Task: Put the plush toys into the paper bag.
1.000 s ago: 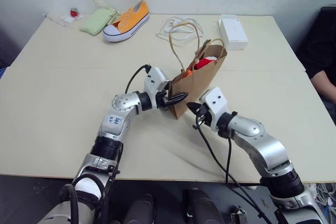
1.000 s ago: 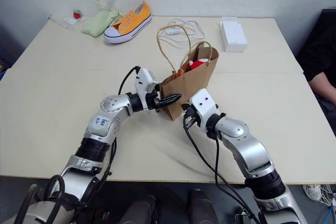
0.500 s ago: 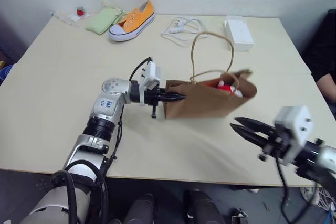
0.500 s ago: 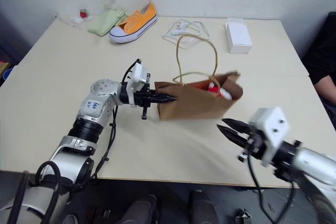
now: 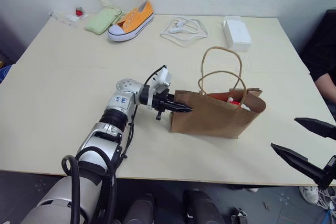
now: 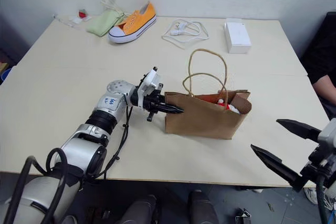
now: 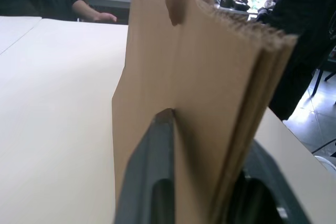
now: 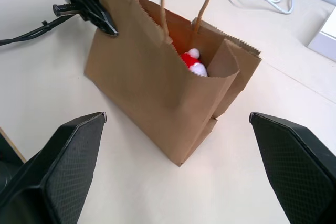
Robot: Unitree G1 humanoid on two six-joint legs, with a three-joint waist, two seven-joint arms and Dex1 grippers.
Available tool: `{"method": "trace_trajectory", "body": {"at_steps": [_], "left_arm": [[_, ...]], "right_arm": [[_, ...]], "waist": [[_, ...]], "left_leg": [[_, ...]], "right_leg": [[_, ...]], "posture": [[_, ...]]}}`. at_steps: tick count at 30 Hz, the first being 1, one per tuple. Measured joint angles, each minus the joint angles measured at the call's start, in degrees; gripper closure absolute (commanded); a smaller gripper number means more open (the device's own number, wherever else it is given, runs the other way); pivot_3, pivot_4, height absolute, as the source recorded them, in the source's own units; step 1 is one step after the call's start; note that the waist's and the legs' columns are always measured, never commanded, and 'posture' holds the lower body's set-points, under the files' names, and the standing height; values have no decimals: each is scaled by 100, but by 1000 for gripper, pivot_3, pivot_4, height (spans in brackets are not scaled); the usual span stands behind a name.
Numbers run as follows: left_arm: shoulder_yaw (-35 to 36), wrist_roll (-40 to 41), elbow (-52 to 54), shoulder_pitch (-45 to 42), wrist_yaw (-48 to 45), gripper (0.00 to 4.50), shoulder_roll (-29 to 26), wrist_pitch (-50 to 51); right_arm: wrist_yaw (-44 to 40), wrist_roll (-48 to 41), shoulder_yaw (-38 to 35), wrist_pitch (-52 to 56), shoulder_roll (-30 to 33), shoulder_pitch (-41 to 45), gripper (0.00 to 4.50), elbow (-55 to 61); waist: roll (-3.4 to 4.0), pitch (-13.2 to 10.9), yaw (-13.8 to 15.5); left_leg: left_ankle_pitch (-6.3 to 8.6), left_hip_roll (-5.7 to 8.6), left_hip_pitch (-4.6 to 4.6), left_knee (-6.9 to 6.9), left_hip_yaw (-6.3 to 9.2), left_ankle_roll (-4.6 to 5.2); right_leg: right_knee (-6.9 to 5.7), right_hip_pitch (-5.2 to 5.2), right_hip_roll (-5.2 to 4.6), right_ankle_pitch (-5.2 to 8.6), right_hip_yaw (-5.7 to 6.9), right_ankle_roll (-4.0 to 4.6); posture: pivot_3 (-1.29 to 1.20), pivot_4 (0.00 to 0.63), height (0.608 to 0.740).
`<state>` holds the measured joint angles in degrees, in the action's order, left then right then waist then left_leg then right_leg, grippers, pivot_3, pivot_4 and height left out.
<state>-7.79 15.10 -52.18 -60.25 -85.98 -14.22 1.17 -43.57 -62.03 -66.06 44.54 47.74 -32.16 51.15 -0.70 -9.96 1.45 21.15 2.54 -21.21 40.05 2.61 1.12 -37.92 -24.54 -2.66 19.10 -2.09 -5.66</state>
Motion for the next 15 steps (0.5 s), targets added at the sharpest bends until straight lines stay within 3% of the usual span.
{"method": "trace_trajectory", "body": {"at_steps": [4, 8, 10, 15], "left_arm": [[104, 190, 1015, 282, -4, 1298, -733, 904], [305, 908, 2794, 1057, -10, 28, -2437, 2585], [419, 1362, 3415, 1276, -10, 7, -3392, 3289], [1176, 2001, 3857, 1035, -8, 7, -4529, 4079]], "right_arm": [[-207, 56, 115, -84, 255, 54, 0, -299], [-828, 191, 245, -127, 686, 180, 0, -921], [-1231, 272, 245, -143, 960, 273, 0, -1365], [-2262, 1022, 470, -526, 1833, 643, 0, -2359]], "waist": [[1, 1, -49], [3, -1, -159], [3, -1, -151], [-1, 1, 9]], "left_leg": [[0, -6, 2, -4, -2, -3], [1, -16, 2, -8, 3, -13], [1, -16, 5, -7, 10, -13], [5, -4, 6, 5, 19, -3]], "right_leg": [[-3, -3, 1, 0, -4, 0], [-3, -5, 4, 2, -4, 4], [4, 2, 1, 2, 2, 4], [26, 15, -9, 2, 9, 4]], "posture": [[0, 150, 740], [0, 150, 740], [0, 150, 740], [0, 150, 740]]}}
